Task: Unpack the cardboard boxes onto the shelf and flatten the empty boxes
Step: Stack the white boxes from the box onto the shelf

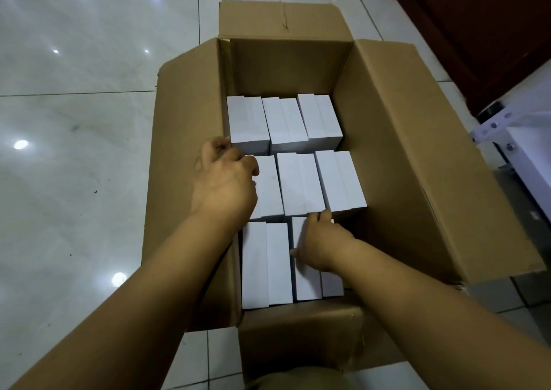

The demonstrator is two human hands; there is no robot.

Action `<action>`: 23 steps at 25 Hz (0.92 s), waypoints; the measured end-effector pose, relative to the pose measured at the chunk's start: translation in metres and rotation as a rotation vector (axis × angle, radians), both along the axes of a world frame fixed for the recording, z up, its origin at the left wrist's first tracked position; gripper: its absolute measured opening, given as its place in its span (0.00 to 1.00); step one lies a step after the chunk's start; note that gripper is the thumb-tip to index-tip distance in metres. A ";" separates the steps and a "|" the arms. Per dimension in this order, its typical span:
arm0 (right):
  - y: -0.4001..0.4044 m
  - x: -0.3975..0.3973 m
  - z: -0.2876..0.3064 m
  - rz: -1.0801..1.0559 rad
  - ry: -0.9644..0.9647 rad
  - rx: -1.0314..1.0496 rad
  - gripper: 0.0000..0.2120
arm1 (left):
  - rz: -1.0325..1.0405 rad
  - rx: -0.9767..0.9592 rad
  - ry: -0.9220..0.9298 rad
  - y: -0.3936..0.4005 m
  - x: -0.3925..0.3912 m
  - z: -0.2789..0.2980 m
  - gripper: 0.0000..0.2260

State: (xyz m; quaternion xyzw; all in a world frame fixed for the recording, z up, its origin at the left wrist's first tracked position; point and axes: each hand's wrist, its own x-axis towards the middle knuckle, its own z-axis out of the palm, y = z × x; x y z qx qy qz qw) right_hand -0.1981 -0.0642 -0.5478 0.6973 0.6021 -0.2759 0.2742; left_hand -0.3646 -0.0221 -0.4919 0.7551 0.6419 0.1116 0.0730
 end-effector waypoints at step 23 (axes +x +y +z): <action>-0.024 0.024 0.087 -0.310 0.216 0.331 0.36 | -0.028 0.050 -0.115 -0.014 -0.002 0.001 0.08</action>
